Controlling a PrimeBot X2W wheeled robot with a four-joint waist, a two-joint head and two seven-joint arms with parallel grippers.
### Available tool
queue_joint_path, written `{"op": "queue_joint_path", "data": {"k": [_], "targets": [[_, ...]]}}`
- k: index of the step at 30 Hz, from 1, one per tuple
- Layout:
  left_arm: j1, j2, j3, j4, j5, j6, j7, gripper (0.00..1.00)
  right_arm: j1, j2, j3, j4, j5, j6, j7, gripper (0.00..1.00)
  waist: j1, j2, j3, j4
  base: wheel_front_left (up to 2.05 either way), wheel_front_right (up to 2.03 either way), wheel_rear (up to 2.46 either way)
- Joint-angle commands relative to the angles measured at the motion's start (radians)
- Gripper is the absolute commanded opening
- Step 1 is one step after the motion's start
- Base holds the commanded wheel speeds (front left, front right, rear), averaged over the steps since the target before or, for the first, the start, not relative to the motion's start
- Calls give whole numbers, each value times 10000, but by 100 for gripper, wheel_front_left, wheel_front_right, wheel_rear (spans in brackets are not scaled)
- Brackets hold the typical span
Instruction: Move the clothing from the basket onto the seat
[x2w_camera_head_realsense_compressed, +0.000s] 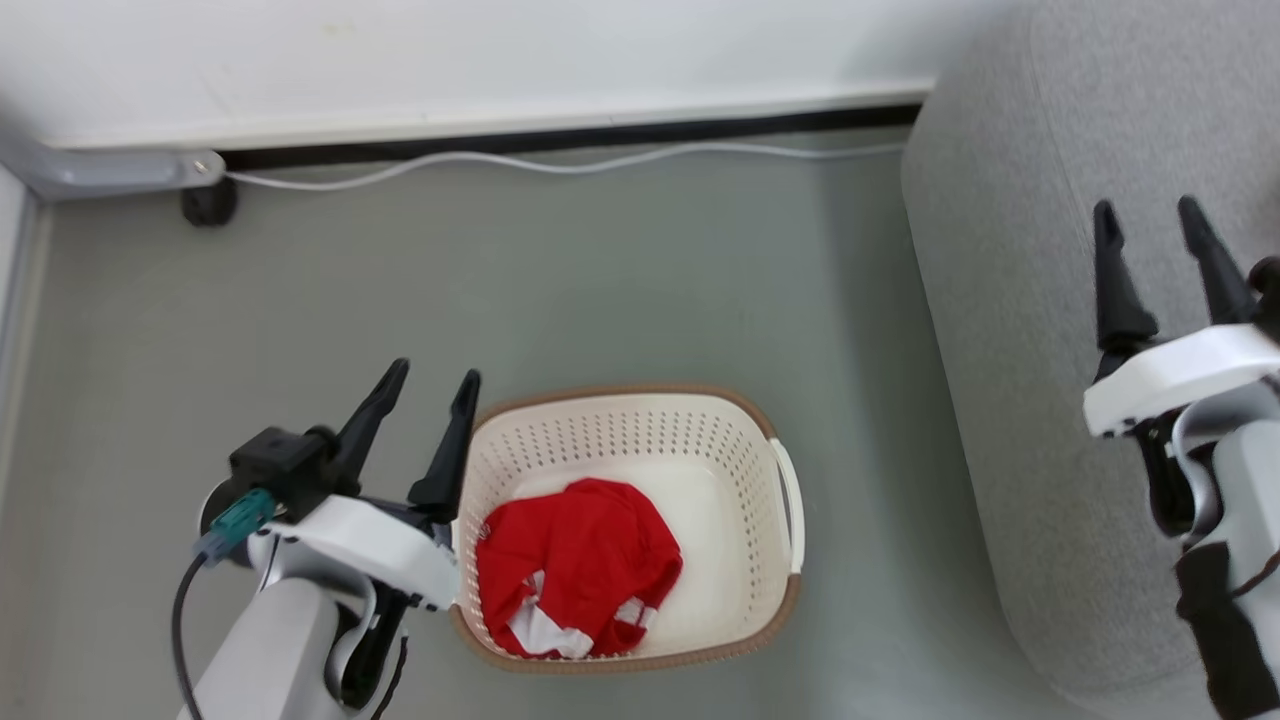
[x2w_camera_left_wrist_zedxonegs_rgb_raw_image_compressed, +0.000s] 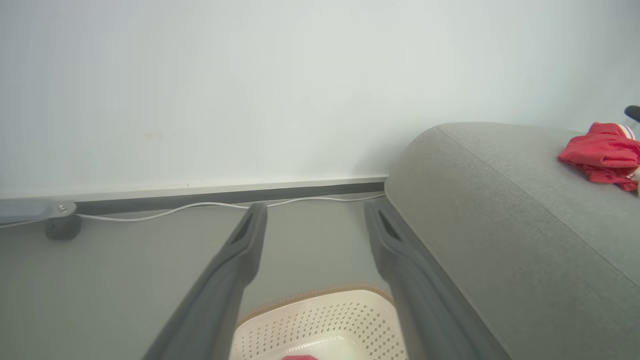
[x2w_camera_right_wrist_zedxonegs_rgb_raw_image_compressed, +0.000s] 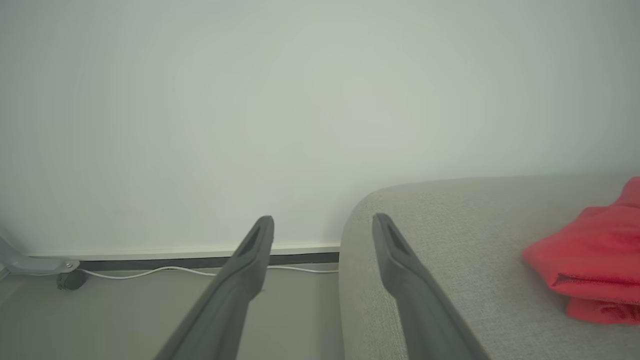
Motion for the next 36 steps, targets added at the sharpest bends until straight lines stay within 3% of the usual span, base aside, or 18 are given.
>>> {"op": "queue_joint_path", "data": {"k": [1, 12, 22, 36], "targets": [[103, 153, 586, -165, 153, -40, -49, 100, 318, 31, 242, -319, 88, 12, -133, 100, 0, 0, -493, 355, 0, 0, 0], [1276, -304, 2647, -308, 1169, -40, -49, 100, 1554, 420, 1037, -963, -82, 12, -133, 100, 0, 0, -1678, 711, 0, 0, 0], [2203, -675, 3536, -818, 1743, -40, -49, 100, 3104, 929, 532, -2078, -322, 12, -133, 100, 0, 0, -2239, 648, 0, 0, 0], [3180, -1028, 4157, -1431, 2177, -40, -49, 100, 4234, 1269, -14, -2590, -625, 12, -133, 100, 0, 0, -2528, 424, 0, 0, 0]]}}
